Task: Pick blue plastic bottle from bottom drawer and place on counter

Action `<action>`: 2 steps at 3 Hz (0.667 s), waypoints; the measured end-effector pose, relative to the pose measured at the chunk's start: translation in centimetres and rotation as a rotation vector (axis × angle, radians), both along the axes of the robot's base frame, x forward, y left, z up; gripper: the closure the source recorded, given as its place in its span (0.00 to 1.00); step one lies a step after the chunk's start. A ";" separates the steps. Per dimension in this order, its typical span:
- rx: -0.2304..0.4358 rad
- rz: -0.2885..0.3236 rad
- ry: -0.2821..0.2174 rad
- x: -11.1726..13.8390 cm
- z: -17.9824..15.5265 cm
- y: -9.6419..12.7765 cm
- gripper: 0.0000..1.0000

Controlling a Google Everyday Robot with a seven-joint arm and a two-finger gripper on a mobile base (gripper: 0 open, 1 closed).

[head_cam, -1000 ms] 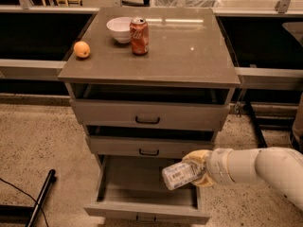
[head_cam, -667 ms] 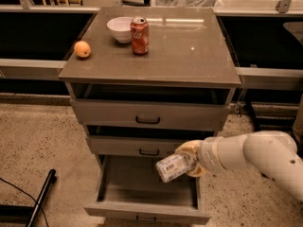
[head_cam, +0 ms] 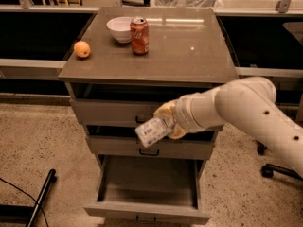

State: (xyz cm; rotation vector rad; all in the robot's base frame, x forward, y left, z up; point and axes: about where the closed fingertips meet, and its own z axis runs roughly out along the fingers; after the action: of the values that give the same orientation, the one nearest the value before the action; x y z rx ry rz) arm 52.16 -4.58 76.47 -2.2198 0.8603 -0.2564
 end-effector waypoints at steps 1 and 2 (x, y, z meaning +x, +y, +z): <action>-0.012 -0.035 -0.068 2.1 5.1 1.8 1.00; 0.060 -0.097 -0.046 5.1 8.2 1.7 1.00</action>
Offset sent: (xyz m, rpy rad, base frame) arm 0.0956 0.0044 0.1278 0.1791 -0.0167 -0.1941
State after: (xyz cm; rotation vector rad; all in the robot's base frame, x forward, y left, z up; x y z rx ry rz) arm 57.22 -2.93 84.63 -2.1122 0.9398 -0.3219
